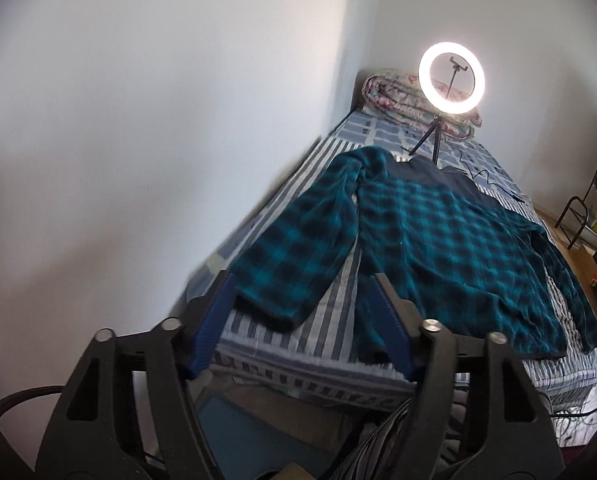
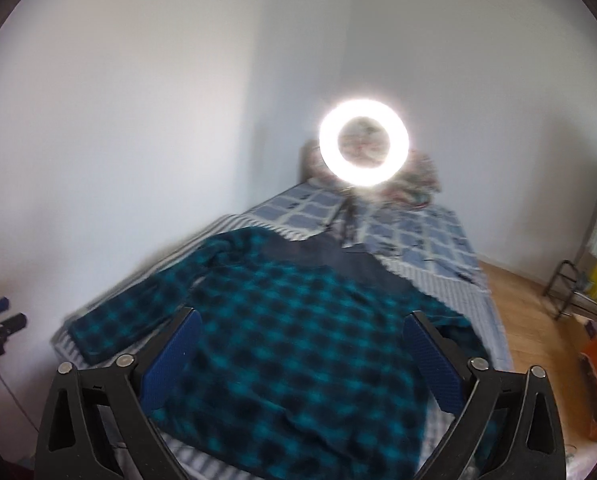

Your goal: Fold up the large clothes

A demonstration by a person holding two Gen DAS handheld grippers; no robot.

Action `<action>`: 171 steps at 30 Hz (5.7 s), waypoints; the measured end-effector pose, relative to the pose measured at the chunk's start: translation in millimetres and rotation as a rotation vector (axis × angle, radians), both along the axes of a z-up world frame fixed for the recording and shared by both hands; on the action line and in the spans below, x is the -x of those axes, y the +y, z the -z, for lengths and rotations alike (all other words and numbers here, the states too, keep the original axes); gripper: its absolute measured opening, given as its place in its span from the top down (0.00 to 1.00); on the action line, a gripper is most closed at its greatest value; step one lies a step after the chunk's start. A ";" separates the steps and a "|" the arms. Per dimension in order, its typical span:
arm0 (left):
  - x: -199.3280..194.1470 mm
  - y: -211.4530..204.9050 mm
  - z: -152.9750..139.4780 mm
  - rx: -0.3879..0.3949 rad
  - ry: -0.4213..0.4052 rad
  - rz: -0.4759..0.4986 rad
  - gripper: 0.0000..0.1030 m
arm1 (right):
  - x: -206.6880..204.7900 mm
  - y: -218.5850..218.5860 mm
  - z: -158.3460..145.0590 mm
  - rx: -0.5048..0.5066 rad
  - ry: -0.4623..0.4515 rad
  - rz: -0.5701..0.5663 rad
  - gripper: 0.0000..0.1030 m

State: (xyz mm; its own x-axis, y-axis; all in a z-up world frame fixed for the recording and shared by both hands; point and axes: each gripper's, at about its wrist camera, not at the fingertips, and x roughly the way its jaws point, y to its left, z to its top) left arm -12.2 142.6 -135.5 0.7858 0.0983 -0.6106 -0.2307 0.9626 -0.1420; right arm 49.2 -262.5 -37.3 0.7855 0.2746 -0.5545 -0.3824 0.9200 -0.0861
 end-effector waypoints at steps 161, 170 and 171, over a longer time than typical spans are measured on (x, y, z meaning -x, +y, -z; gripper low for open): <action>-108.2 -43.7 136.0 0.429 0.276 0.280 1.00 | -128.5 129.8 247.5 -0.209 0.894 -0.213 1.00; -89.9 -25.9 127.5 0.453 0.227 0.198 0.39 | -110.0 154.2 231.7 -0.014 0.769 -0.224 0.78; -91.3 -23.4 128.1 0.467 0.217 0.190 0.38 | -104.8 156.5 221.7 -0.010 0.723 -0.250 0.78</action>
State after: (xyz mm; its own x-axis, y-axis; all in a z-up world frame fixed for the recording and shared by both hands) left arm 79.1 119.2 -263.5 0.6146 -0.3534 -0.7052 -0.1302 0.8363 -0.5326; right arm 153.9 -105.9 -259.0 0.1415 0.4041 -0.9037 -0.5377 0.7979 0.2726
